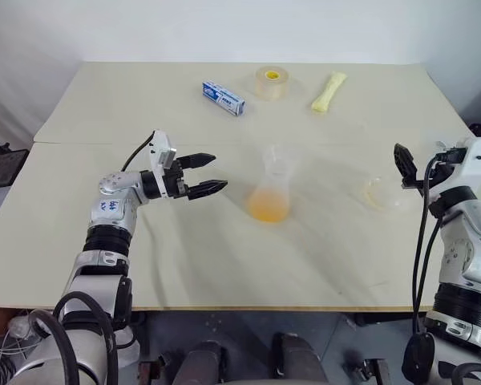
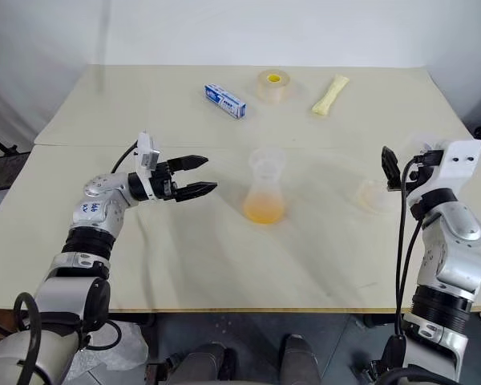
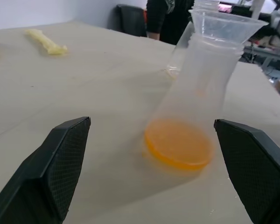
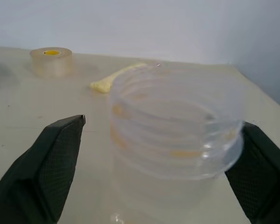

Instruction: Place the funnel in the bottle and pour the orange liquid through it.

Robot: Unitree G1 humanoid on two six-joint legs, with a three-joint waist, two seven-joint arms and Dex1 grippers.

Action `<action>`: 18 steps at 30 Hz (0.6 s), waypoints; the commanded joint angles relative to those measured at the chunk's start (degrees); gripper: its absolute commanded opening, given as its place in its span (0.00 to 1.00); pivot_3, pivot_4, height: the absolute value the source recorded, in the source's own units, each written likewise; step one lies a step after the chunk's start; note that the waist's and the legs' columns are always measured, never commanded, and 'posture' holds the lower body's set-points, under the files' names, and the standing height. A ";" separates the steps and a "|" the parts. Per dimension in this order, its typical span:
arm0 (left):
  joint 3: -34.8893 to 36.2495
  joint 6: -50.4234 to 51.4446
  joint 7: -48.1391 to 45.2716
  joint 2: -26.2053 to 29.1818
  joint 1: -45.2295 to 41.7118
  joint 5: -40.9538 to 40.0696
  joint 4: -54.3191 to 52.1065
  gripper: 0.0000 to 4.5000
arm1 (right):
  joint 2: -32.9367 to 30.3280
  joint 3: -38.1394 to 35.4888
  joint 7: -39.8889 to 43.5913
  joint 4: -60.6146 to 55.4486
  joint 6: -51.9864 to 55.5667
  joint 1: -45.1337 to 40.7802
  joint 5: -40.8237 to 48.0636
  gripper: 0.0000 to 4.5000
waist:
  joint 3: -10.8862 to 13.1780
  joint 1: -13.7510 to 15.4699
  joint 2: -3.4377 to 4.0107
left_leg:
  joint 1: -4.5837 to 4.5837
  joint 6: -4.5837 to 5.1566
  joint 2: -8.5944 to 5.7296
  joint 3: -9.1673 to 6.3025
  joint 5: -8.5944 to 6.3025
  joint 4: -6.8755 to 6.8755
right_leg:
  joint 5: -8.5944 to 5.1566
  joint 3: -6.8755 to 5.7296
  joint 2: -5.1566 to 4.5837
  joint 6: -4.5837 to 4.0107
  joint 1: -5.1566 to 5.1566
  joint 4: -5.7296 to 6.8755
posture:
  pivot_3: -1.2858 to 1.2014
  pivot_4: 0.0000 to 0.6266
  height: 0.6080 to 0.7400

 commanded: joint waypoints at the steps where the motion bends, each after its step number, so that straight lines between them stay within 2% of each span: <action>1: 0.00 0.86 -0.52 0.48 0.41 -0.36 -2.04 1.00 | -3.14 0.00 -0.45 -3.76 -0.87 -1.95 2.59 0.99 | 0.00 -0.02 0.00 | 0.00 0.00 0.00 0.00 0.00 0.00 | 0.00 0.00 0.00 0.00 0.00 0.00 | 0.52 0.24 1.00; 7: 0.36 1.51 0.73 0.44 -0.82 -0.14 -0.71 1.00 | -8.34 2.30 3.48 -9.74 2.40 -4.00 7.80 0.99 | 0.00 0.09 0.00 | 0.00 0.00 0.03 0.00 0.00 0.00 | 0.00 -0.01 0.01 0.00 0.00 -0.03 | 0.52 0.24 1.00; 10: 0.46 1.17 -0.33 1.33 -0.99 -0.16 -0.27 1.00 | -11.96 3.38 8.90 -15.48 5.49 -1.14 12.25 0.99 | 0.00 0.28 0.00 | -0.01 0.00 0.02 0.00 0.00 0.01 | 0.00 -0.03 0.00 0.00 0.02 -0.04 | 0.52 0.24 1.00; 16: -0.31 -0.01 -4.53 4.39 0.90 0.40 -0.91 1.00 | -20.03 0.30 24.48 -28.74 10.34 17.02 22.89 0.99 | 0.04 0.78 -0.07 | -0.05 0.01 0.00 -0.04 -0.01 -0.01 | 0.00 -0.13 0.00 0.01 0.08 -0.14 | 0.52 0.24 1.00; 18: -0.08 -1.85 -5.42 5.38 2.81 0.30 -2.36 1.00 | -21.50 -2.46 30.59 -32.32 10.47 26.10 25.41 0.99 | 0.04 1.10 -0.07 | -0.02 0.04 -0.02 0.02 -0.02 -0.01 | 0.01 -0.10 -0.04 0.02 0.14 -0.18 | 0.52 0.24 1.00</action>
